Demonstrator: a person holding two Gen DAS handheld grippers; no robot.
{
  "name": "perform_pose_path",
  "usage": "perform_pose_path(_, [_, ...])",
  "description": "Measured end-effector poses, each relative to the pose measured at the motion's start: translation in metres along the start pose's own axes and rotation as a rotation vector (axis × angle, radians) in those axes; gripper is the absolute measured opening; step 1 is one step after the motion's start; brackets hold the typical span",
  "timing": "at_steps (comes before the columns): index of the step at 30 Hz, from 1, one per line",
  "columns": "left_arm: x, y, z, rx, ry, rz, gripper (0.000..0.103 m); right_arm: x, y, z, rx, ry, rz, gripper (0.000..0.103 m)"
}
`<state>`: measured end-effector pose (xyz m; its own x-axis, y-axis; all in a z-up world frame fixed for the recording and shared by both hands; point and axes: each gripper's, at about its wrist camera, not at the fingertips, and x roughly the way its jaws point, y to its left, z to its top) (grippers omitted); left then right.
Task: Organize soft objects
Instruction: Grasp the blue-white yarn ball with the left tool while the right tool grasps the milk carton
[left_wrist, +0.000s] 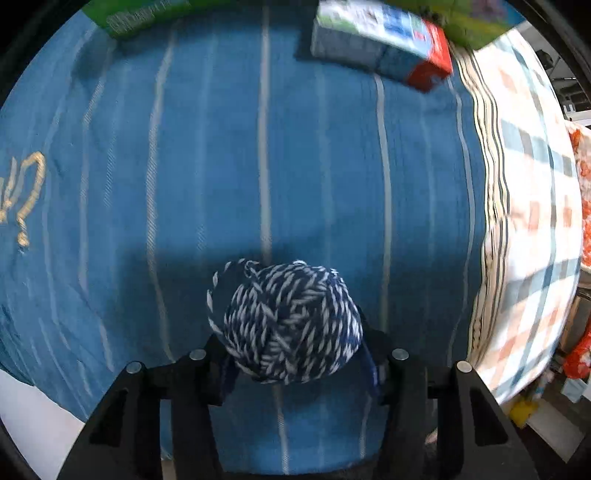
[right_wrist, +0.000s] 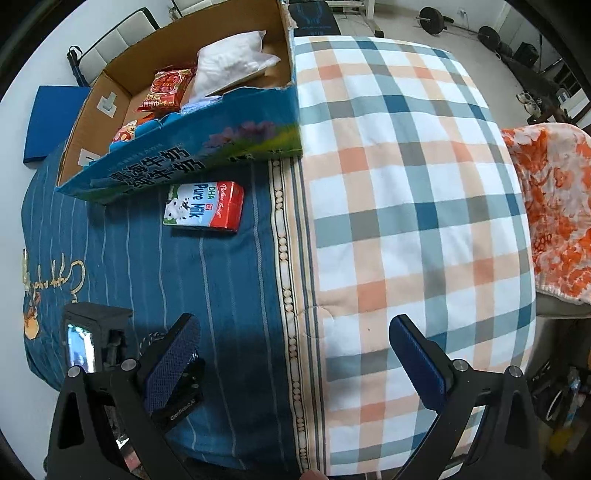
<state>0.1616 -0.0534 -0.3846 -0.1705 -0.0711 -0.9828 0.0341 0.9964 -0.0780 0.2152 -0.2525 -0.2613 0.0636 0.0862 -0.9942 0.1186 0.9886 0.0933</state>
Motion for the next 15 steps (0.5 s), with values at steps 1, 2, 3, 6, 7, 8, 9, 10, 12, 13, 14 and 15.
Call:
perform_pose_path(1, [-0.004, 0.002, 0.002, -0.001, -0.02, 0.018, 0.05, 0.0, 0.003, 0.002, 0.0, -0.001, 0.004, 0.103])
perform_pose_path(2, [-0.007, 0.004, 0.005, -0.006, -0.034, 0.026, 0.05, 0.003, 0.006, 0.006, 0.001, -0.002, 0.011, 0.103])
perform_pose_path(3, [-0.012, 0.009, 0.009, -0.021, -0.052, 0.033, 0.05, 0.004, 0.009, 0.009, 0.002, -0.001, 0.017, 0.103])
perform_pose_path(6, [-0.025, 0.026, 0.023, -0.067, -0.099, 0.058, 0.05, 0.01, 0.022, 0.02, 0.008, -0.004, 0.042, 0.103])
perform_pose_path(7, [-0.028, 0.031, 0.026, -0.075, -0.11, 0.065, 0.05, 0.013, 0.027, 0.024, 0.012, -0.007, 0.048, 0.103])
perform_pose_path(8, [-0.032, 0.036, 0.031, -0.086, -0.126, 0.076, 0.05, 0.017, 0.032, 0.028, 0.019, -0.009, 0.059, 0.103])
perform_pose_path(9, [-0.037, 0.044, 0.037, -0.098, -0.141, 0.086, 0.05, 0.022, 0.037, 0.033, 0.03, -0.011, 0.074, 0.103])
perform_pose_path(10, [-0.04, 0.049, 0.042, -0.106, -0.151, 0.093, 0.05, 0.028, 0.041, 0.037, 0.041, -0.01, 0.082, 0.103])
perform_pose_path(12, [-0.043, 0.057, 0.049, -0.117, -0.167, 0.106, 0.05, 0.042, 0.05, 0.047, 0.078, -0.004, 0.114, 0.103])
perform_pose_path(13, [-0.045, 0.061, 0.053, -0.121, -0.174, 0.115, 0.05, 0.05, 0.053, 0.051, 0.099, 0.003, 0.128, 0.103])
perform_pose_path(14, [-0.046, 0.065, 0.056, -0.124, -0.178, 0.121, 0.05, 0.058, 0.056, 0.056, 0.12, 0.01, 0.139, 0.103])
perform_pose_path(15, [-0.047, 0.069, 0.06, -0.13, -0.18, 0.122, 0.05, 0.066, 0.06, 0.06, 0.139, 0.011, 0.148, 0.103])
